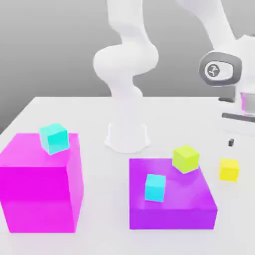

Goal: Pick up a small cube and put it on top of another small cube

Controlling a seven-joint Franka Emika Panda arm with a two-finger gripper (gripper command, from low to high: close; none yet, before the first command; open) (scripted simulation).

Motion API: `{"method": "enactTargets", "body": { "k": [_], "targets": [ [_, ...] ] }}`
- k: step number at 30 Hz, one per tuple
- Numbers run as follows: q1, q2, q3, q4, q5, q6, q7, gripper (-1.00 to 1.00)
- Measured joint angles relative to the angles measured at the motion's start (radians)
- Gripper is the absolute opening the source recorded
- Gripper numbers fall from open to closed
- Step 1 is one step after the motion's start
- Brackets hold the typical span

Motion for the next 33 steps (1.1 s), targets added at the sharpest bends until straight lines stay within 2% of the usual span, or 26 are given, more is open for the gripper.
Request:
{"method": "enactTargets", "body": {
  "k": [4, 9, 10, 17, 23, 33],
  "targets": [
    [0.038, 0.089, 0.035, -0.032, 0.014, 0.061, -0.158, 0.00],
    [0.096, 0.263, -0.041, -0.005, -0.071, 0.200, -0.114, 0.00],
    [0.116, 0.296, -0.063, 0.001, -0.083, 0.228, -0.104, -1.00],
    [0.121, 0.303, -0.069, 0.002, -0.083, 0.231, -0.105, -1.00],
    [0.081, 0.112, -0.004, -0.034, 0.021, 0.077, -0.183, -1.00],
    [-0.256, -0.139, -0.168, 0.054, -0.088, -0.253, 0.232, -1.00]
  ]
}}
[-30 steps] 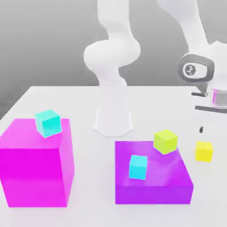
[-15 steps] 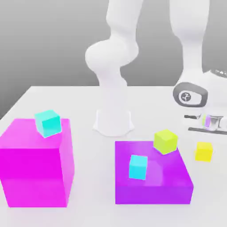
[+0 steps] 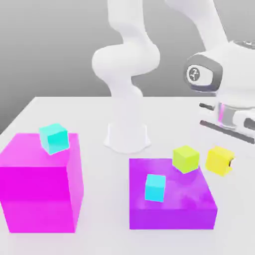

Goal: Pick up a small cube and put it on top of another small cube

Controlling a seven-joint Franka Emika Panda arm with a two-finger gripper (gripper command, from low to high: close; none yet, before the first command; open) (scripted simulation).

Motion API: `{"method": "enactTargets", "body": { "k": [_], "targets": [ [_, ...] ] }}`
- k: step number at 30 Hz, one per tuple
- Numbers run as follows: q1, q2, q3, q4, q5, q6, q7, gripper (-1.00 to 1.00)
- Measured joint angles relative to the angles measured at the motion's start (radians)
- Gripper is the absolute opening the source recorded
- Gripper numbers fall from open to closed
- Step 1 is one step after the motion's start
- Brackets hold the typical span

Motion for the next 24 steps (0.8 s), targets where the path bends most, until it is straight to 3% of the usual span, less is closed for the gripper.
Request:
{"method": "enactTargets", "body": {
  "k": [16, 20, 21, 24],
  "targets": [
    [-0.539, -0.343, -0.278, 0.141, -0.026, -0.472, 0.570, -1.00],
    [-0.615, -0.315, -0.335, 0.082, -0.029, -0.388, 0.632, -1.00],
    [-0.619, -0.304, -0.340, 0.066, -0.030, -0.361, 0.634, 1.00],
    [-0.619, -0.304, -0.340, 0.066, -0.030, -0.361, 0.634, 1.00]
  ]
}}
